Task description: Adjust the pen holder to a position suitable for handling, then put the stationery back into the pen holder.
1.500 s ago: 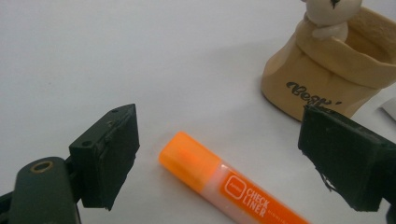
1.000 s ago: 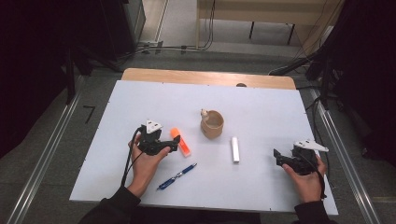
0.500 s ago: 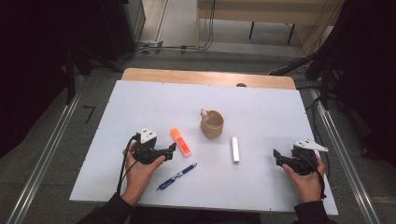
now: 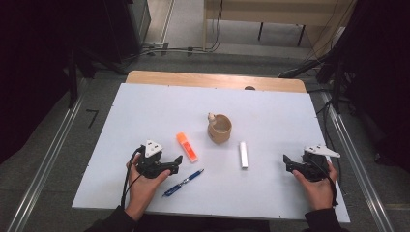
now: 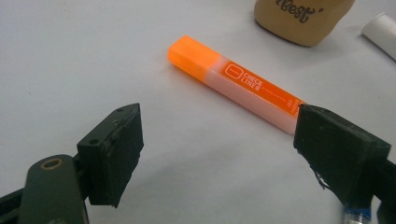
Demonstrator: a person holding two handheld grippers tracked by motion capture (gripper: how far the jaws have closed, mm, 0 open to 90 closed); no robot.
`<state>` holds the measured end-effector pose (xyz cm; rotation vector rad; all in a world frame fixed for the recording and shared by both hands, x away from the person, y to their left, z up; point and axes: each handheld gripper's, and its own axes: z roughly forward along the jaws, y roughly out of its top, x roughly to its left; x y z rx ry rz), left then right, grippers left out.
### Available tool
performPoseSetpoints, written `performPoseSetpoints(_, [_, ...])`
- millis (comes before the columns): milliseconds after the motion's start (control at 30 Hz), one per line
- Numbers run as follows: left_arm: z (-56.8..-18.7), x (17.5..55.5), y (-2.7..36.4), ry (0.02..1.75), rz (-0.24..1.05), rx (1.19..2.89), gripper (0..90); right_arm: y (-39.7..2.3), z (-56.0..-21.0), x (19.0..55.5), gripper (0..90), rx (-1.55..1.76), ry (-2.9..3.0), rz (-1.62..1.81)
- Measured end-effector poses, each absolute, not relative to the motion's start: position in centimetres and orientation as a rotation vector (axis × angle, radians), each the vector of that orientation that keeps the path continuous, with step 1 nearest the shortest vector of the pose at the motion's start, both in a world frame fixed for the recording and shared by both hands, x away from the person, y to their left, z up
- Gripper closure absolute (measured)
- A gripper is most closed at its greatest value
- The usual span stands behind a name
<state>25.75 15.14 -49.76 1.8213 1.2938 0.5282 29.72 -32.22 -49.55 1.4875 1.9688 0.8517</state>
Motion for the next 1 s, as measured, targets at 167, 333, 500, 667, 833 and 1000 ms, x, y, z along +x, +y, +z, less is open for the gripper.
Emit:
performPoseSetpoints(167, [-49.8,25.1,14.8,1.272,0.512,1.831,16.6,-32.2,-49.6,29.7,17.1,1.488,1.97,0.848])
performPoseSetpoints(333, [-49.9,25.0,14.5,1.261,0.504,1.835,17.0,-32.1,-49.6,29.7,17.1,1.485,1.971,0.849])
performPoseSetpoints(500, [-49.8,24.7,14.0,1.233,0.503,1.831,17.0,-32.3,-49.5,29.6,17.1,1.487,1.969,0.85])
performPoseSetpoints(667, [-49.9,24.5,13.8,1.216,0.498,1.834,16.9,-32.3,-49.6,29.6,17.1,1.487,1.969,0.85])
performPoseSetpoints(833, [-50.0,24.3,13.6,1.205,0.494,1.841,16.9,-32.2,-49.5,29.7,17.1,1.488,1.971,0.847])
performPoseSetpoints(1000, [-50.2,24.1,13.2,1.192,0.482,1.856,17.1,-32.2,-49.5,29.7,17.1,1.488,1.97,0.849])
